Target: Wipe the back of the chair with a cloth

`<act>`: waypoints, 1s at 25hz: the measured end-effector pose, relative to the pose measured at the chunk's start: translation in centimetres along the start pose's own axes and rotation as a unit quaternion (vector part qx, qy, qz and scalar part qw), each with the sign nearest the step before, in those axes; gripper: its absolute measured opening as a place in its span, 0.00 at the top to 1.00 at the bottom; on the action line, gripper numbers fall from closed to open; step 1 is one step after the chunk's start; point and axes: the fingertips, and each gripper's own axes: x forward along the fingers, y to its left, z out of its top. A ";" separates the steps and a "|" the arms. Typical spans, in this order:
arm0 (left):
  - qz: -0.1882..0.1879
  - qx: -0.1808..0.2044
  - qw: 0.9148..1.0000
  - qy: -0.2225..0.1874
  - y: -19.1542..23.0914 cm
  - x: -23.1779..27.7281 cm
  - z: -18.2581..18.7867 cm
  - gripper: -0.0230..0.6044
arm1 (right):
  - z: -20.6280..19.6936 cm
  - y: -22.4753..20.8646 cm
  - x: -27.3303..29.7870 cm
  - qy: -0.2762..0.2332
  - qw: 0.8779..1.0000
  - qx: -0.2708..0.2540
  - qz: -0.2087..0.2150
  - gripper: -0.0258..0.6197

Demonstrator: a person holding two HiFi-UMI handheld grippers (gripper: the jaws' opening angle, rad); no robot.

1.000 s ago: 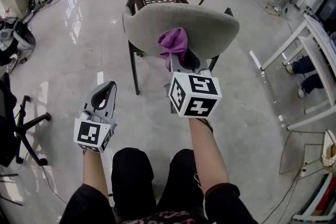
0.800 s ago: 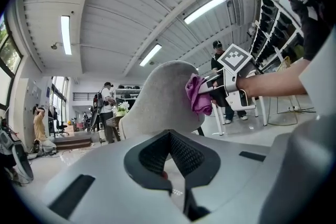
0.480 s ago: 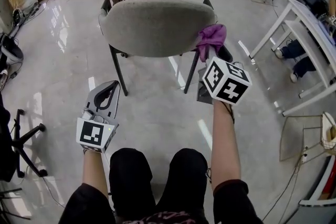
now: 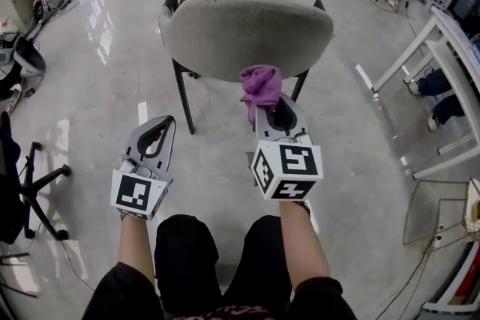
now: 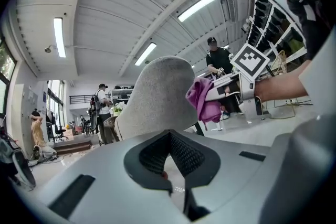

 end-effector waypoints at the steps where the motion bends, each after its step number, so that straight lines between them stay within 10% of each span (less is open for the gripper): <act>1: 0.003 0.001 1.000 0.004 0.3 -0.2 -0.1 0.95 | -0.8 1.8 0.9 0.008 1.000 -0.004 0.018 0.82; 10: 0.029 0.001 0.999 0.038 3.2 -3.2 -3.2 0.95 | -2.9 10.8 9.3 0.038 0.995 0.022 0.087 0.82; 25: 0.007 0.008 1.000 0.026 1.9 -0.3 -2.2 0.95 | -2.9 -2.4 5.0 0.016 0.996 0.087 -0.031 0.82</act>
